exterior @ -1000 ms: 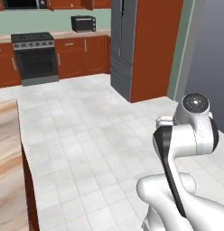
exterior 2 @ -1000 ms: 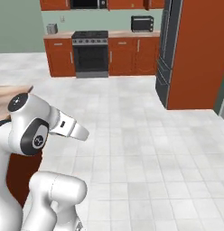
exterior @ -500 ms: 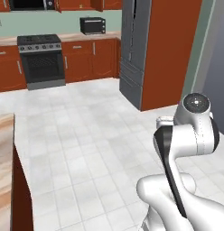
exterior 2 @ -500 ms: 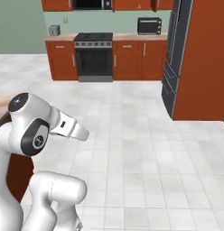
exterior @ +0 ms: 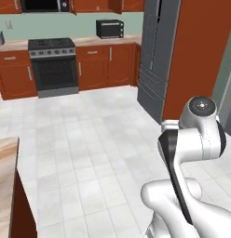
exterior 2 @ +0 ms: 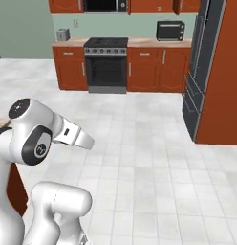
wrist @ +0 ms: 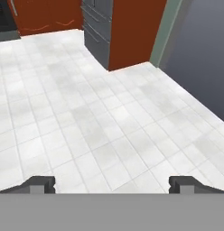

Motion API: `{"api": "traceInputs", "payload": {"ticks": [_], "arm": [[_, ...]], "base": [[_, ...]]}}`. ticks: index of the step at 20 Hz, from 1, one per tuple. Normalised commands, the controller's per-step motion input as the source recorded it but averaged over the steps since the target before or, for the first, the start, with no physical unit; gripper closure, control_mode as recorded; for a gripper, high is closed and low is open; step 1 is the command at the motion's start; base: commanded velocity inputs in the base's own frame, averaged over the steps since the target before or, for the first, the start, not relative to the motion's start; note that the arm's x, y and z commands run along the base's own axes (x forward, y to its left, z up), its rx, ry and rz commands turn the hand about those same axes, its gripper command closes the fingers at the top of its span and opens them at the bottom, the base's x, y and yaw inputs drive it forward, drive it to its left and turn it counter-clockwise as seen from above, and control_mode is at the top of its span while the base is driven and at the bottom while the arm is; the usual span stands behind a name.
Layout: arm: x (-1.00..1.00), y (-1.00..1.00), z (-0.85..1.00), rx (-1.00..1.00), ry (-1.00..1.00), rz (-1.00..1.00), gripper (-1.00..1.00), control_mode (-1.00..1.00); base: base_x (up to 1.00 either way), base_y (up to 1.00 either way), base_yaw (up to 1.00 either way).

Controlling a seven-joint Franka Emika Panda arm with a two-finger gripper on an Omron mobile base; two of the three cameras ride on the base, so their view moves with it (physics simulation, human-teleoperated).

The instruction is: Get the candle and the liquor from the cabinet and move them to the dining counter.

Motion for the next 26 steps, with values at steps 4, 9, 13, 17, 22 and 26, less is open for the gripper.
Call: {"api": "traceInputs", "payload": {"ticks": [4, 9, 13, 17, 22, 26], "arm": [[0.00, 0.00, 0.00, 0.00, 0.00, 0.00, -1.00, 1.00], [0.00, 0.00, 0.00, 0.00, 0.00, 0.00, -1.00, 1.00], [0.00, 0.00, 0.00, 0.00, 0.00, 0.00, -1.00, 1.00], [0.00, 0.00, 0.00, 0.00, 0.00, 0.00, -1.00, 1.00], [0.00, 0.00, 0.00, 0.00, 0.00, 0.00, -1.00, 1.00], [0.00, 0.00, 0.00, 0.00, 0.00, 0.00, -1.00, 1.00]], "base": [[0.91, -0.17, 0.14], [0.90, -0.23, 0.10], [0.84, -0.29, 0.10], [0.78, -0.40, 0.02], [0.76, -0.43, 0.00], [0.75, -0.41, 0.02]]}}
